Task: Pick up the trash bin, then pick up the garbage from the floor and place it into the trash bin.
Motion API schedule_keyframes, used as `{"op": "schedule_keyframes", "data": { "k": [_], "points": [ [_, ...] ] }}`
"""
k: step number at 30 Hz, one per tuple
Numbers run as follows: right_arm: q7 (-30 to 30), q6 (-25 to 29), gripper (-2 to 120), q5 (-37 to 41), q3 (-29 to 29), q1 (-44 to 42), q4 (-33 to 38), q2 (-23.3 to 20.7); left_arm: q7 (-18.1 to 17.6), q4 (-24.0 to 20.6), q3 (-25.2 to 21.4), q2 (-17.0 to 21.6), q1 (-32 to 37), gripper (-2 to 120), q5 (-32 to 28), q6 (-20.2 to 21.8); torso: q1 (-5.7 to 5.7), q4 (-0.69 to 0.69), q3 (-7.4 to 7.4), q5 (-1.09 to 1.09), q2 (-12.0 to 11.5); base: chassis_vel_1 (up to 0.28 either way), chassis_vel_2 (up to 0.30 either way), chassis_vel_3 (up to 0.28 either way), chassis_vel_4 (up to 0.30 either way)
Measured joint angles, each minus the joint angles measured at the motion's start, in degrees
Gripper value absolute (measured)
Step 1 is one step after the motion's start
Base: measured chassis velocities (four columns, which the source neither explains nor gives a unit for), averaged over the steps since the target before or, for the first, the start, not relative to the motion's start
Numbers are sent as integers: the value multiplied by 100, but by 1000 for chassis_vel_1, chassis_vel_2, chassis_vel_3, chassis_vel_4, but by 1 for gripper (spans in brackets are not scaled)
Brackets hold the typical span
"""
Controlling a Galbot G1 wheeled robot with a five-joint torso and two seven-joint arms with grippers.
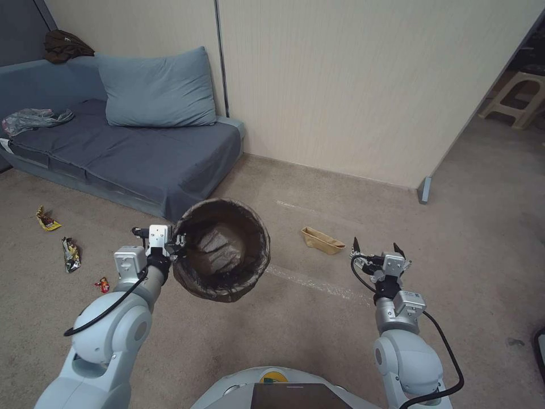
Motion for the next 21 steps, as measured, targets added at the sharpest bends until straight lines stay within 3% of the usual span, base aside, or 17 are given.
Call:
{"op": "schedule_keyframes", "data": {
  "k": [12,21],
  "points": [
    [8,-7,100,19,-3,-24,77,-2,222,-378,-44,84,46,0,64,-7,0,-1,0,0,0,0,0,0,0],
    [-36,9,100,22,34,-51,120,-14,358,-390,-50,36,151,0,291,-8,0,0,0,0,0,0,0,0,0]
  ]
}}
